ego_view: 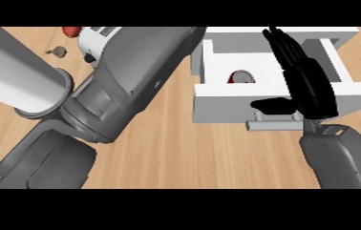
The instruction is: Pick up the can, place it into the drawer and close the drawer
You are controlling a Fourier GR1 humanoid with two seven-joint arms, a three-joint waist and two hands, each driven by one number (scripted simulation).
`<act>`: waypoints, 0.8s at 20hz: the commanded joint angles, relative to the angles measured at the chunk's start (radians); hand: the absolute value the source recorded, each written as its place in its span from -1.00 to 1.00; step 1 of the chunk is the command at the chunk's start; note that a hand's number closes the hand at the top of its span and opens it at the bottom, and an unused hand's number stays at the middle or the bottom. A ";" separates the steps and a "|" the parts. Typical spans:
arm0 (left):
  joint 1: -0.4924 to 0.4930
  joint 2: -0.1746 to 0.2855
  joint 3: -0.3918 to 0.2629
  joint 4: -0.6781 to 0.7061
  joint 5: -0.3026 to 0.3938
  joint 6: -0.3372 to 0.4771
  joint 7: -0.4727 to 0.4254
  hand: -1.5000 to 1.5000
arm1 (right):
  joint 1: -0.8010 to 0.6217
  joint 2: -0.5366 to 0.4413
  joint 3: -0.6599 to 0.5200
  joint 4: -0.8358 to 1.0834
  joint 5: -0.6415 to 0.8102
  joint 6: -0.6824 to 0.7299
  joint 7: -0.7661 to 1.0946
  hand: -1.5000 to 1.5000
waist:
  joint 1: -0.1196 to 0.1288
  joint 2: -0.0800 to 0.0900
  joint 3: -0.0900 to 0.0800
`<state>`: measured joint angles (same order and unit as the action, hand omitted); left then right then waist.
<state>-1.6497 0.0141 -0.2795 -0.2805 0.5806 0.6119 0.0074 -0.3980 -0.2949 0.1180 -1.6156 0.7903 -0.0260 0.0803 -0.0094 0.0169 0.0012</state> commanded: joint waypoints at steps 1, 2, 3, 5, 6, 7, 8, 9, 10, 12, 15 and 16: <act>0.011 0.002 0.014 -0.030 -0.006 -0.001 -0.006 -1.00 | -0.056 -0.005 0.010 0.196 0.090 -0.076 -0.075 -1.00 | 0.018 -0.007 0.000; 0.032 0.006 0.020 -0.009 -0.005 -0.009 -0.007 -1.00 | -0.063 0.055 0.061 0.229 0.139 -0.125 -0.059 -1.00 | 0.017 -0.004 0.000; 0.038 0.024 0.029 -0.038 0.000 -0.022 -0.010 -1.00 | -0.104 0.037 0.019 0.293 0.130 -0.145 -0.088 -1.00 | 0.025 -0.006 0.000; 0.000 0.059 0.017 -0.027 -0.021 -0.014 0.024 -1.00 | -0.138 0.099 0.049 0.382 0.192 -0.228 -0.077 -1.00 | 0.032 -0.005 0.000; 0.024 0.024 0.020 -0.041 -0.018 0.004 0.025 -1.00 | -0.166 0.072 0.004 0.463 0.172 -0.242 -0.122 -1.00 | 0.034 -0.006 0.000; 0.022 0.069 0.020 -0.036 -0.025 -0.024 0.033 -1.00 | -0.216 0.103 0.013 0.490 0.181 -0.245 -0.103 -1.00 | 0.034 -0.005 0.000; 0.090 0.072 0.006 -0.062 -0.030 -0.058 0.014 -1.00 | -0.239 0.086 -0.020 0.544 0.180 -0.271 -0.118 -1.00 | 0.054 -0.008 -0.001; 0.043 0.054 0.013 -0.058 -0.038 -0.002 0.020 -1.00 | -0.247 0.124 0.002 0.593 0.218 -0.308 -0.099 -1.00 | 0.037 -0.006 0.000; 0.051 0.057 0.022 -0.068 -0.026 -0.026 0.042 -1.00 | -0.305 0.102 -0.040 0.657 0.196 -0.320 -0.134 -1.00 | 0.046 -0.005 0.000; 0.066 0.115 0.009 -0.080 -0.046 -0.049 0.076 -1.00 | -0.311 0.128 -0.033 0.693 0.243 -0.391 -0.111 -1.00 | 0.046 -0.010 0.000; 0.087 0.125 0.013 -0.122 -0.046 -0.044 0.077 -1.00 | -0.413 0.131 -0.082 0.816 0.253 -0.473 -0.112 -1.00 | 0.062 -0.008 0.000; 0.126 0.108 -0.008 -0.139 -0.063 -0.035 0.069 -1.00 | -0.454 0.118 -0.089 0.850 0.269 -0.456 -0.088 -1.00 | 0.066 -0.011 -0.001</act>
<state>-1.5742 0.1145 -0.2716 -0.3777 0.5369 0.5782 0.0717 -0.7462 -0.1828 0.0625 -0.8968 1.0236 -0.4193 -0.0265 0.0459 0.0086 0.0009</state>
